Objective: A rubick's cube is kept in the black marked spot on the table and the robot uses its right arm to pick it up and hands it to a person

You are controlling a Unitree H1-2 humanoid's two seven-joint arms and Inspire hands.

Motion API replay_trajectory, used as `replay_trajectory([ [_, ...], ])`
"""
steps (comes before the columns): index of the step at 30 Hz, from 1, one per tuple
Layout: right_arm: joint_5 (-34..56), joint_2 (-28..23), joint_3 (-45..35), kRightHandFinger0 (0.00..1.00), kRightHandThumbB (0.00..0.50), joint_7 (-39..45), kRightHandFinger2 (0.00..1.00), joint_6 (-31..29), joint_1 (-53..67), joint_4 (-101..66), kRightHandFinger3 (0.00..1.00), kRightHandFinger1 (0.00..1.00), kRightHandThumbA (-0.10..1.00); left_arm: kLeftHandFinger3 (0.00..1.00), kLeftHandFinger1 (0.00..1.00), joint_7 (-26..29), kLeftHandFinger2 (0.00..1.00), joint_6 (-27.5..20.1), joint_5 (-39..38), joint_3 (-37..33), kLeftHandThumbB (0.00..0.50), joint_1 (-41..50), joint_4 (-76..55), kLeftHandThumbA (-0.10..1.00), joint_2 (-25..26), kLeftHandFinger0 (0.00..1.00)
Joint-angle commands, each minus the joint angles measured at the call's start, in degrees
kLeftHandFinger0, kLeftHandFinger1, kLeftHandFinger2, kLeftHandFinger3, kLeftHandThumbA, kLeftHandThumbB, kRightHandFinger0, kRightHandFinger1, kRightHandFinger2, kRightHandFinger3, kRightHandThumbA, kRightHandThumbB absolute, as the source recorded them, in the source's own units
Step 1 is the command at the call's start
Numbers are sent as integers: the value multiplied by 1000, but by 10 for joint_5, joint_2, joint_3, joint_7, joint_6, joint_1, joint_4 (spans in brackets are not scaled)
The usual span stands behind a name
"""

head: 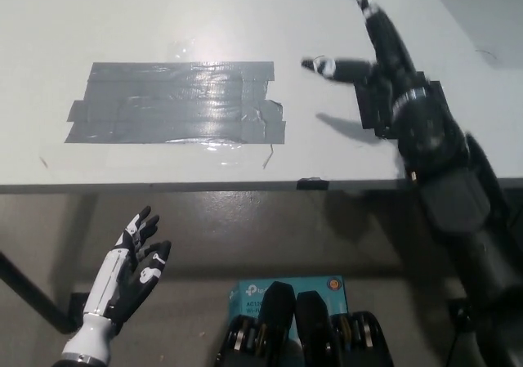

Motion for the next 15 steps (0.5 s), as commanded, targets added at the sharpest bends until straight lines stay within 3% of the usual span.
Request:
replay_trajectory([
  [1, 70, -78, -65, 1000, 422, 56, 1000, 21, 225, -621, 1000, 1000, 981, 1000, 1000, -6, 1000, -24, -3, -3, 109, 10, -10, 656, 4, 914],
  [4, 88, -83, -73, 1000, 458, 52, 1000, 6, 305, -665, 1000, 1000, 989, 1000, 1000, -4, 1000, -26, -2, -3, 107, 13, -5, 649, 2, 910],
  [9, 105, -80, -78, 1000, 472, 33, 1000, -52, 388, -668, 1000, 1000, 966, 1000, 1000, 0, 1000, -31, 2, -3, 100, 16, 2, 640, 0, 913],
  [13, 102, -72, -74, 1000, 452, 21, 1000, -87, 412, -631, 1000, 1000, 978, 1000, 1000, 2, 1000, -32, 4, -3, 98, 18, 6, 621, -2, 915],
  [15, 104, -67, -70, 1000, 404, 17, 1000, -111, 423, -588, 1000, 1000, 955, 1000, 1000, 1, 1000, -33, 3, -3, 100, 17, 6, 616, -1, 917],
])
